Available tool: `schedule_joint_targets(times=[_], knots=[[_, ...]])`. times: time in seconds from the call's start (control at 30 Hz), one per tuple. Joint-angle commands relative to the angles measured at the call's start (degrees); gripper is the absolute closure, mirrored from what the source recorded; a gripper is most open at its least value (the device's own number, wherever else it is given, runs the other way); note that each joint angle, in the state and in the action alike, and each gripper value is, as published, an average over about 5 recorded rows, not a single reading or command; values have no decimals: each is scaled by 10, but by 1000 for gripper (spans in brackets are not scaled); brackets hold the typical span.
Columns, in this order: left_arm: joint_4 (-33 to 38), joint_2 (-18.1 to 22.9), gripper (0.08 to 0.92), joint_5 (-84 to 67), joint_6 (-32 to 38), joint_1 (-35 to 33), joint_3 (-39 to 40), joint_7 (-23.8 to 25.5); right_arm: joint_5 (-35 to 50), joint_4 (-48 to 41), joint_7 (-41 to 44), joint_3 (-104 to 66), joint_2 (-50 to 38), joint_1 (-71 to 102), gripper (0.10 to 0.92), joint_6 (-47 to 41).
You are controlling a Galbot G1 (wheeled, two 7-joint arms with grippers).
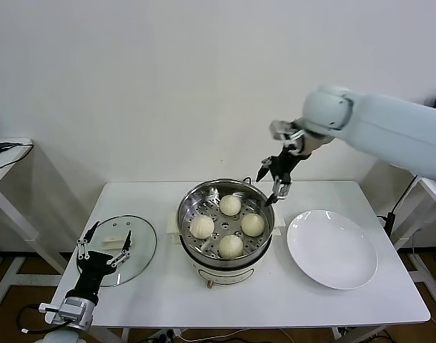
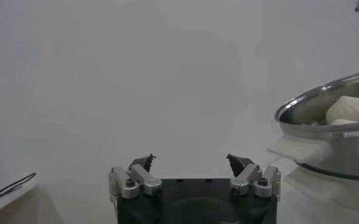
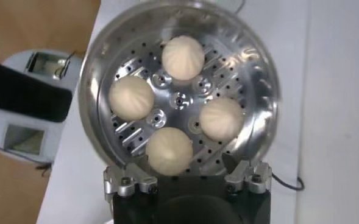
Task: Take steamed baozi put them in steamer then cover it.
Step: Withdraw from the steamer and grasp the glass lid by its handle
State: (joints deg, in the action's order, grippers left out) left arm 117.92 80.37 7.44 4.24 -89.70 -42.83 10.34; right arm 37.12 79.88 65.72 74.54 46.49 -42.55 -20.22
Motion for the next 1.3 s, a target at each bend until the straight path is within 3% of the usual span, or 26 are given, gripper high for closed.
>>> schedule_joint_targets(times=[0.03, 0.27, 0.43, 0.57, 0.77, 1.03, 1.3], knots=[[4, 1, 177, 2, 3, -2, 5, -8, 52, 50, -129, -219, -180, 127, 203, 59], [9, 1, 177, 2, 4, -3, 13, -24, 135, 121, -409, -485, -282, 415, 203, 167], [12, -2, 177, 6, 4, 0, 16, -33, 153, 170, -539, -757, -283, 706, 203, 205], [13, -4, 177, 18, 9, 9, 18, -35, 125, 196, -605, -951, -215, 911, 203, 225], [-1, -3, 177, 20, 17, 21, 23, -42, 38, 255, -670, -1094, -60, 1086, 203, 257], [-16, 2, 177, 18, 29, 25, 28, -46, -97, 319, -710, -1116, 146, 1236, 203, 366], [-32, 5, 177, 38, 49, 25, 28, -53, -182, 313, -743, -1073, 271, 1318, 203, 455]])
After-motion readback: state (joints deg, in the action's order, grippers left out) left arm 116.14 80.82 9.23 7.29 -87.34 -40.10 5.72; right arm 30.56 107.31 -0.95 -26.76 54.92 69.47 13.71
